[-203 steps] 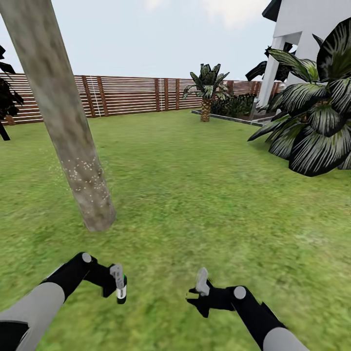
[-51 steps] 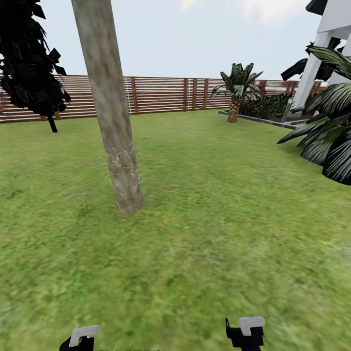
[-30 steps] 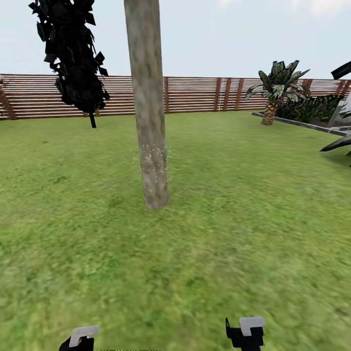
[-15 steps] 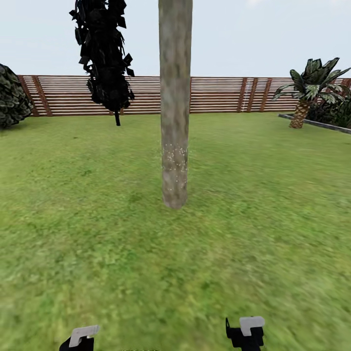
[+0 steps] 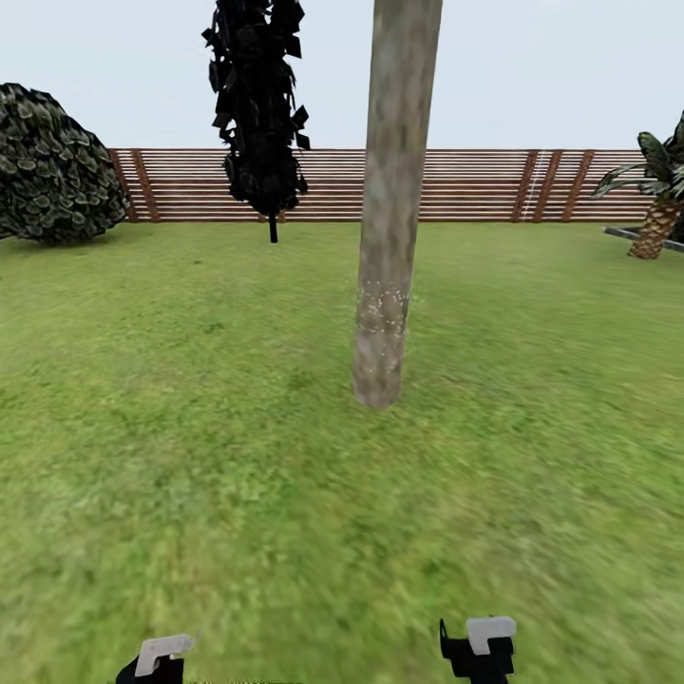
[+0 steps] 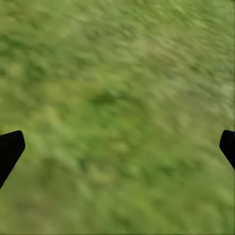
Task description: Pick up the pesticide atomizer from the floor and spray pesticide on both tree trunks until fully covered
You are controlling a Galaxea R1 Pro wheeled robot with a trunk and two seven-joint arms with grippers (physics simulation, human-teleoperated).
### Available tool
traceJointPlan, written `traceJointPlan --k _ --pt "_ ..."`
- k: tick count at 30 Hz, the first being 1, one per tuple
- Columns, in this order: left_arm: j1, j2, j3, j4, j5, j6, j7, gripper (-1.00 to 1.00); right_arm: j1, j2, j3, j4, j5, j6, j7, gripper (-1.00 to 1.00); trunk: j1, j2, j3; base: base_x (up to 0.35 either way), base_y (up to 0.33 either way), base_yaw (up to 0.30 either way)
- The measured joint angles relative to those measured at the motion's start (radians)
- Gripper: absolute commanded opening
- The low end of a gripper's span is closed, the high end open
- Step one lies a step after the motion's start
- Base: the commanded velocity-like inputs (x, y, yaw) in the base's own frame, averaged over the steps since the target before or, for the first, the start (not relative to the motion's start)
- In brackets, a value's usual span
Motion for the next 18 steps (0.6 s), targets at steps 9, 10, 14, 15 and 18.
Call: traceJointPlan --k 9,10,14,15,18 --pt "0.000 0.000 0.000 0.000 0.000 0.000 0.000 -1.00 0.000 0.000 0.000 0.000 0.000 0.000 -0.001 1.00 0.000 0.000 0.000 0.000 0.000 0.282" --pt "0.000 0.000 0.000 0.000 0.000 0.000 0.000 -1.00 0.000 0.000 0.000 0.000 0.000 0.000 -0.001 1.00 0.000 0.000 0.000 0.000 0.000 0.282" --pt "0.000 0.000 0.000 0.000 0.000 0.000 0.000 -1.00 0.000 0.000 0.000 0.000 0.000 0.000 0.000 1.00 0.000 0.000 0.000 0.000 0.000 0.282" --pt "0.001 0.000 0.000 0.001 0.000 0.000 0.000 -1.00 0.000 0.000 0.000 0.000 0.000 0.000 0.000 1.00 0.000 0.000 0.000 0.000 0.000 0.282" --pt "0.002 0.000 0.000 0.000 0.000 0.000 0.000 -1.00 0.000 0.000 0.000 0.000 0.000 0.000 0.000 1.00 0.000 0.000 0.000 0.000 0.000 0.282"
